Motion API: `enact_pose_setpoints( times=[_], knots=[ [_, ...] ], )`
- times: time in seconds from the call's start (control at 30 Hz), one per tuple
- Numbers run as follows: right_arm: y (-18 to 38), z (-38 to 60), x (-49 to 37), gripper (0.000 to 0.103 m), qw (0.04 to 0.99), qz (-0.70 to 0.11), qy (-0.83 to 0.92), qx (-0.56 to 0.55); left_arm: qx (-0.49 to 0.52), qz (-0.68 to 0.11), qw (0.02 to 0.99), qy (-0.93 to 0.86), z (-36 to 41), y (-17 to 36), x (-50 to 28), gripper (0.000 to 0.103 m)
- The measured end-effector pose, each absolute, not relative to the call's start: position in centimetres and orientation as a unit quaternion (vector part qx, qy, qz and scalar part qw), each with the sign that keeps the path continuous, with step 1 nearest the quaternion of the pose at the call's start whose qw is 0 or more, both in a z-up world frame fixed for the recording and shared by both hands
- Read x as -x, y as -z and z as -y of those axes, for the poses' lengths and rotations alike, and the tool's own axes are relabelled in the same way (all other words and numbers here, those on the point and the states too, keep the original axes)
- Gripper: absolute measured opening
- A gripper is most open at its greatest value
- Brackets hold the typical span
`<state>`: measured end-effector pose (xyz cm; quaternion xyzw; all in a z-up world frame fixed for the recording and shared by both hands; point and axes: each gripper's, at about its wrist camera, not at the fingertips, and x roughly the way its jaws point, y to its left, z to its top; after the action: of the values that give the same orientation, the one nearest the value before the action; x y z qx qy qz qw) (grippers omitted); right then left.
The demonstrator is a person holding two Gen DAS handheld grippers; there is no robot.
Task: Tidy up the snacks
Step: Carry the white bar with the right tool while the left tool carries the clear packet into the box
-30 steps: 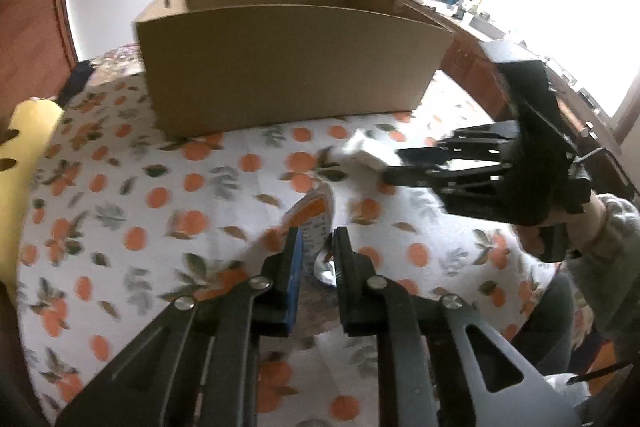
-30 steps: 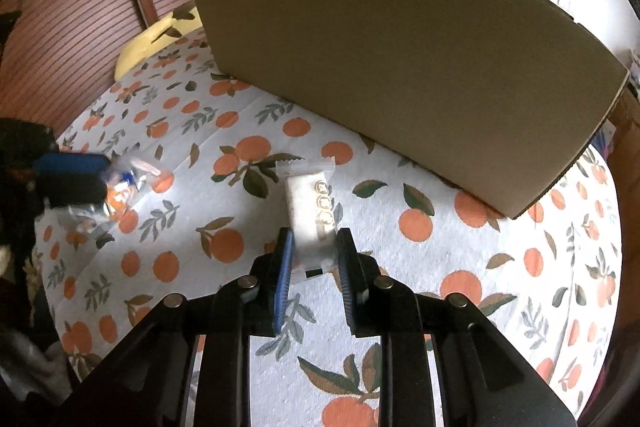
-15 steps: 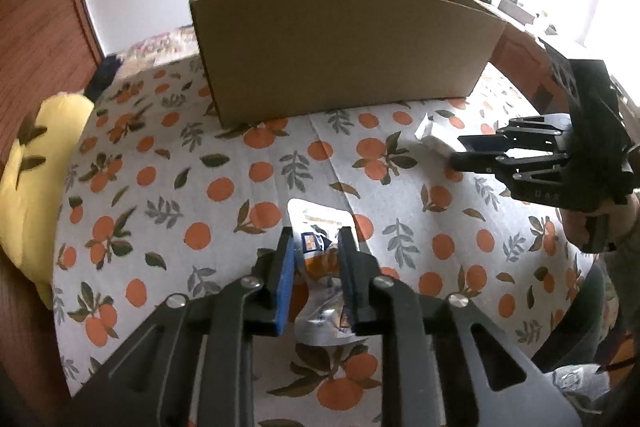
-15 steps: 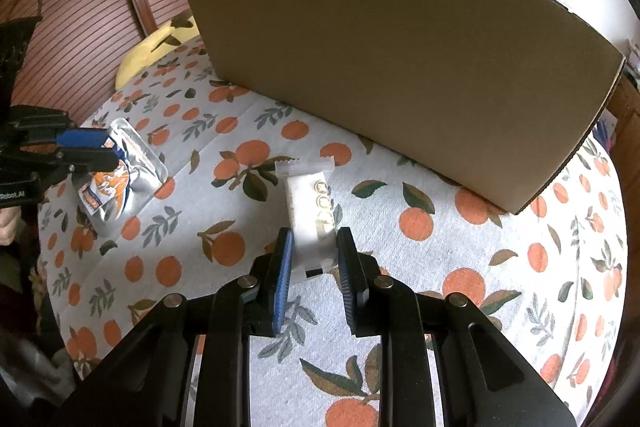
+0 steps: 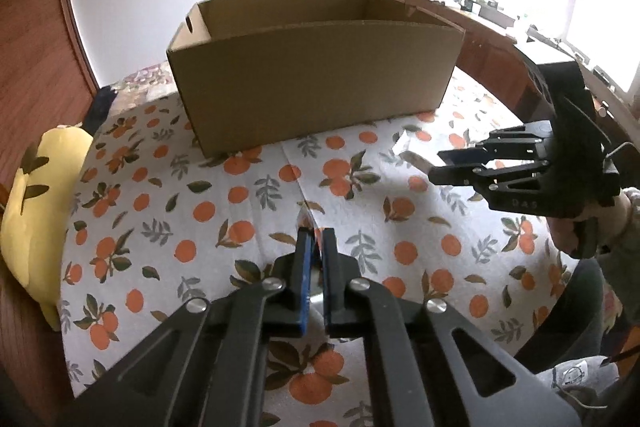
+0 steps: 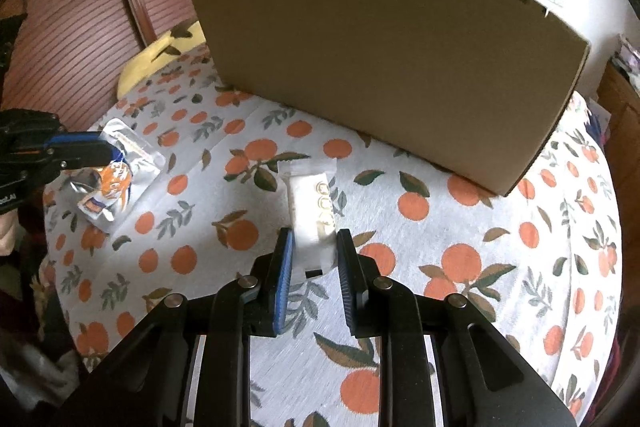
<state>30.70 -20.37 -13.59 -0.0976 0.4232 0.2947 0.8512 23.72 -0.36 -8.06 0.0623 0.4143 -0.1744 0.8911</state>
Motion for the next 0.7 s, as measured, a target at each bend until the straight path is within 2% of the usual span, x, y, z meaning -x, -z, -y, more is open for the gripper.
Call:
enact_pose_setpoints(
  times=[0.2,0.7],
  knots=[
    [11.8,21.0,-29.8,0.02,0.86,-0.408,-0.292,0.09,-0.063,-0.395,0.9,0.175,0.7,6.4,-23.5,0.001],
    [4.0,23.5,-29.4,0.02,0.891,-0.355,-0.277,0.061,-0.053,-0.318,0.931,0.172,0.9,-1.8,-27.2,0.001]
  ],
)
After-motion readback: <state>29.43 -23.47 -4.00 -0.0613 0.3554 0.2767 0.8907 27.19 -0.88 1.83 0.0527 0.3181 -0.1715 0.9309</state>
